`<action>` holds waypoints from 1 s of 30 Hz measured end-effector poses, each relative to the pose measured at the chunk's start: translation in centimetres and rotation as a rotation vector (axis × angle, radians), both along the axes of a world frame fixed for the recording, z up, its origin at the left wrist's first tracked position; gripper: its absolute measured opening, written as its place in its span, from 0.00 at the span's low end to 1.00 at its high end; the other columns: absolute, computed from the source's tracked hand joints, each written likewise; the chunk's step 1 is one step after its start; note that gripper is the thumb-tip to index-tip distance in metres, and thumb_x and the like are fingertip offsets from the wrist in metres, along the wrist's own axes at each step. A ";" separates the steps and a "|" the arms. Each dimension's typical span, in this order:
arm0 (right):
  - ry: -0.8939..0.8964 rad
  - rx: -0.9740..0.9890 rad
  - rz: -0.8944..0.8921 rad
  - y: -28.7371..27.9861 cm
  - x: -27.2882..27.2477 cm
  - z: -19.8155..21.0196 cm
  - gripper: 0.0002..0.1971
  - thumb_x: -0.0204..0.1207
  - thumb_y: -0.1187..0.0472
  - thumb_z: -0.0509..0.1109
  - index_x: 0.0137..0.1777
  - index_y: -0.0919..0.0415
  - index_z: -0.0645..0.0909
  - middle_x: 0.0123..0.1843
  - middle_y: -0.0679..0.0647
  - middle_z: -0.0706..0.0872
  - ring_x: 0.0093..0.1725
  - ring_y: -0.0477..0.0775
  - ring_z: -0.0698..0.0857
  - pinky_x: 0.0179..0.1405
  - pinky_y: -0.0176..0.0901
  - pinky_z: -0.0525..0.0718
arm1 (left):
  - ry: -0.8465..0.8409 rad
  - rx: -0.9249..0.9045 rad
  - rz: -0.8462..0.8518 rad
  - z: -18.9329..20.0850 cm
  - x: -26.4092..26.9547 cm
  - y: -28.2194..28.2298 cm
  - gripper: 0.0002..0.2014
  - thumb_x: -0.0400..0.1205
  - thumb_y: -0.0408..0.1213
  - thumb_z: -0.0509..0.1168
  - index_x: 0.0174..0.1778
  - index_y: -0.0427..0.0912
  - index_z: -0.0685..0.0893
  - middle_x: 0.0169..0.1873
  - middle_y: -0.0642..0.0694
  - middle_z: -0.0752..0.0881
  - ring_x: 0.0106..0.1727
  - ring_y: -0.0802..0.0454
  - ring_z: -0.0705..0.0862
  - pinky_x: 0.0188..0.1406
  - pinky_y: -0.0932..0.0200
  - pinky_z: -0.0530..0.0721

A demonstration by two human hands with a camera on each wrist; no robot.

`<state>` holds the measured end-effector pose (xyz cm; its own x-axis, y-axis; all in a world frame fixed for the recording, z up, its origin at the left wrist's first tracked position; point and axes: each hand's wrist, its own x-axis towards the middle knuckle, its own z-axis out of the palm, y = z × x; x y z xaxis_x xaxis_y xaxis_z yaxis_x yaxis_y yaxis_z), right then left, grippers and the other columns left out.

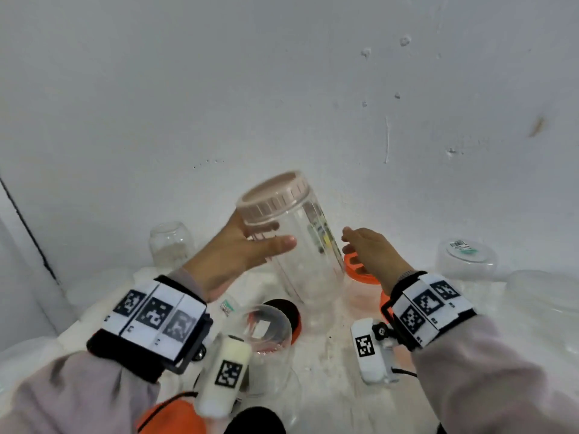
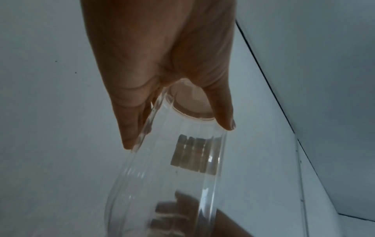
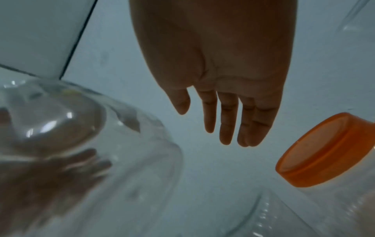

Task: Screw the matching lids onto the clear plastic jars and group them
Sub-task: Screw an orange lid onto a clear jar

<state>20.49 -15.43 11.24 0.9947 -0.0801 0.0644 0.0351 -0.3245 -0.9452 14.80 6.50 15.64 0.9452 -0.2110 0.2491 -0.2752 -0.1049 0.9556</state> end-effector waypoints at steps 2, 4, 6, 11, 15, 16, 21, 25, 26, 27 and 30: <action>-0.009 -0.153 0.011 0.9 1.5 -0.9 0.17 0.85 0.51 0.59 0.48 0.66 0.77 0.44 0.54 0.80 0.45 0.54 0.75 0.43 0.44 0.72 | -0.005 -0.015 0.028 0.9 1.7 1.2 0.53 0.48 0.52 0.86 0.71 0.58 0.71 0.60 0.48 0.81 0.67 0.51 0.79 0.58 0.50 0.84; 0.012 -0.349 0.043 2.0 2.8 -2.0 0.13 0.83 0.49 0.62 0.52 0.60 0.76 0.47 0.52 0.80 0.51 0.56 0.78 0.44 0.42 0.71 | -0.019 0.004 0.058 1.4 3.6 2.3 0.46 0.58 0.44 0.81 0.72 0.57 0.70 0.59 0.49 0.80 0.69 0.51 0.78 0.58 0.51 0.83; 0.032 -0.537 0.082 2.9 3.8 -3.0 0.25 0.81 0.46 0.66 0.70 0.62 0.72 0.65 0.57 0.79 0.64 0.57 0.78 0.55 0.41 0.73 | -0.029 0.028 0.087 1.6 5.4 3.1 0.44 0.61 0.44 0.79 0.73 0.58 0.69 0.61 0.50 0.79 0.69 0.53 0.77 0.59 0.50 0.83; 0.099 -0.829 0.144 5.2 5.6 -4.5 0.46 0.70 0.38 0.74 0.80 0.62 0.58 0.77 0.61 0.68 0.75 0.62 0.68 0.71 0.55 0.72 | -0.068 0.062 0.151 1.3 9.0 3.7 0.47 0.58 0.47 0.81 0.73 0.58 0.68 0.63 0.56 0.79 0.67 0.61 0.75 0.51 0.56 0.82; 0.180 -0.932 0.163 6.2 6.2 -5.3 0.54 0.68 0.36 0.74 0.83 0.58 0.46 0.80 0.64 0.62 0.78 0.65 0.63 0.73 0.60 0.70 | -0.073 0.120 0.215 0.4 11.3 3.7 0.54 0.53 0.50 0.86 0.74 0.51 0.65 0.63 0.56 0.77 0.67 0.58 0.76 0.68 0.47 0.79; 0.180 -0.947 0.151 6.4 6.2 -5.4 0.55 0.68 0.36 0.74 0.83 0.58 0.44 0.79 0.65 0.62 0.78 0.66 0.63 0.72 0.60 0.69 | -0.082 0.147 0.225 0.2 11.6 3.6 0.54 0.52 0.52 0.84 0.74 0.50 0.65 0.62 0.58 0.77 0.66 0.57 0.76 0.67 0.50 0.78; 0.152 -0.954 0.069 6.5 5.7 -5.4 0.53 0.69 0.38 0.74 0.82 0.60 0.46 0.76 0.65 0.64 0.75 0.66 0.65 0.71 0.55 0.69 | -0.114 0.227 0.237 -1.2 13.3 3.0 0.50 0.59 0.47 0.83 0.74 0.48 0.64 0.58 0.62 0.76 0.58 0.64 0.76 0.51 0.69 0.74; 0.140 -0.912 0.048 5.4 4.2 -4.9 0.53 0.66 0.38 0.76 0.81 0.62 0.50 0.74 0.63 0.65 0.74 0.64 0.64 0.71 0.53 0.66 | -0.126 0.286 0.191 -2.0 14.7 2.2 0.38 0.61 0.38 0.84 0.64 0.52 0.71 0.56 0.59 0.79 0.56 0.69 0.80 0.50 0.73 0.77; 0.126 -0.909 0.050 5.1 3.7 -4.7 0.52 0.66 0.38 0.76 0.79 0.62 0.53 0.73 0.63 0.65 0.73 0.64 0.65 0.70 0.52 0.67 | -0.124 0.307 0.175 -2.1 15.2 1.9 0.38 0.61 0.37 0.84 0.63 0.51 0.72 0.56 0.58 0.81 0.58 0.67 0.81 0.51 0.72 0.78; 0.112 -0.906 0.055 4.8 3.2 -4.5 0.50 0.65 0.38 0.77 0.78 0.62 0.55 0.72 0.62 0.66 0.72 0.63 0.65 0.69 0.52 0.68 | -0.112 0.331 0.161 -2.2 15.6 1.7 0.40 0.60 0.37 0.85 0.66 0.48 0.72 0.56 0.57 0.82 0.60 0.62 0.81 0.52 0.69 0.79; 0.101 -0.899 0.069 3.9 1.6 -3.8 0.48 0.63 0.38 0.78 0.75 0.61 0.59 0.70 0.61 0.66 0.70 0.62 0.65 0.67 0.52 0.69 | -0.054 0.427 0.162 -2.8 16.7 0.7 0.47 0.60 0.40 0.85 0.71 0.45 0.66 0.56 0.59 0.78 0.60 0.57 0.78 0.55 0.64 0.77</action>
<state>22.11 -11.51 7.39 0.9997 0.0182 -0.0137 0.0125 -0.9418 -0.3360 31.47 7.19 12.89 0.9625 -0.1559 0.2219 -0.2711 -0.5317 0.8024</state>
